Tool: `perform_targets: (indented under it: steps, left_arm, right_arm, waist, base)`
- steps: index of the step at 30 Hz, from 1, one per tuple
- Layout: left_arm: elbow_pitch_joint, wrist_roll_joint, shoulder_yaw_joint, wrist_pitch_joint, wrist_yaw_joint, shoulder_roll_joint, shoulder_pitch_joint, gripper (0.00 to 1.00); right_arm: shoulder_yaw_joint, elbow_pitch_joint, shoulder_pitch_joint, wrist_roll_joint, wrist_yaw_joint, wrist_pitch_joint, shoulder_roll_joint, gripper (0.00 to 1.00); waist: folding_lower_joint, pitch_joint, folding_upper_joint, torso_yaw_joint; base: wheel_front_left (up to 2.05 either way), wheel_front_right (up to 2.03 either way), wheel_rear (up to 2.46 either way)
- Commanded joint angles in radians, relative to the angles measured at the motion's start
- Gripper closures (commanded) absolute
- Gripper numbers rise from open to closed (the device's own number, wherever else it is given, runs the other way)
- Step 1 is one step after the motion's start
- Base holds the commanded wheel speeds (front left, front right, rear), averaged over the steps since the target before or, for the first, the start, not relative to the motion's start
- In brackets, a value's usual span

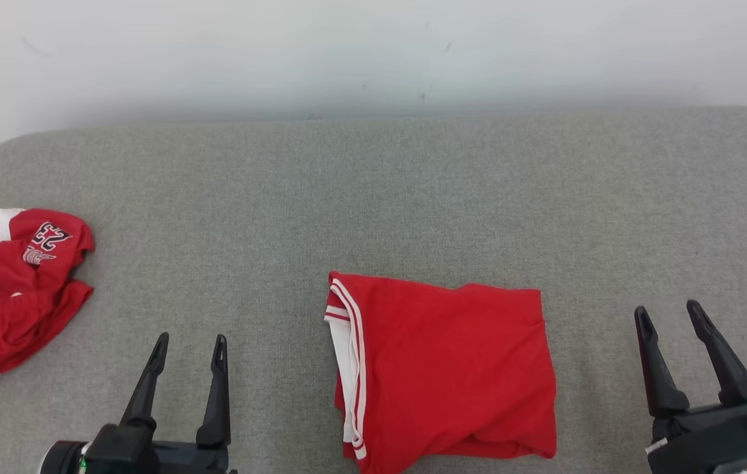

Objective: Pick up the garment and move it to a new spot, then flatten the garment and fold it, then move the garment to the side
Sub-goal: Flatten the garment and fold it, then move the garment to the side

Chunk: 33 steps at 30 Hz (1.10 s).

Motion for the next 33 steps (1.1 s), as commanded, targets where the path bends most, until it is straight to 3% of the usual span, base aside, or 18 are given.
perform_targets:
  steps: [1,33]
  left_arm:
    - [-0.006,0.004,0.003,0.001,0.004,0.008,0.018,0.00]
    - [-0.039,-0.011,-0.011,0.024,0.028,0.027,0.035,0.00]
  right_arm:
    - [-0.006,-0.002,0.017,-0.013,0.000,-0.001,-0.007,0.00]
    - [-0.001,-0.016,0.056,-0.007,0.000,0.039,0.003,0.00]
  waist:
    - [0.0001,-0.012,0.0000,-0.004]
    - [0.0001,-0.022,0.0000,-0.007]
  base:
    - [0.00,0.00,0.00]
    - [0.00,0.00,0.00]
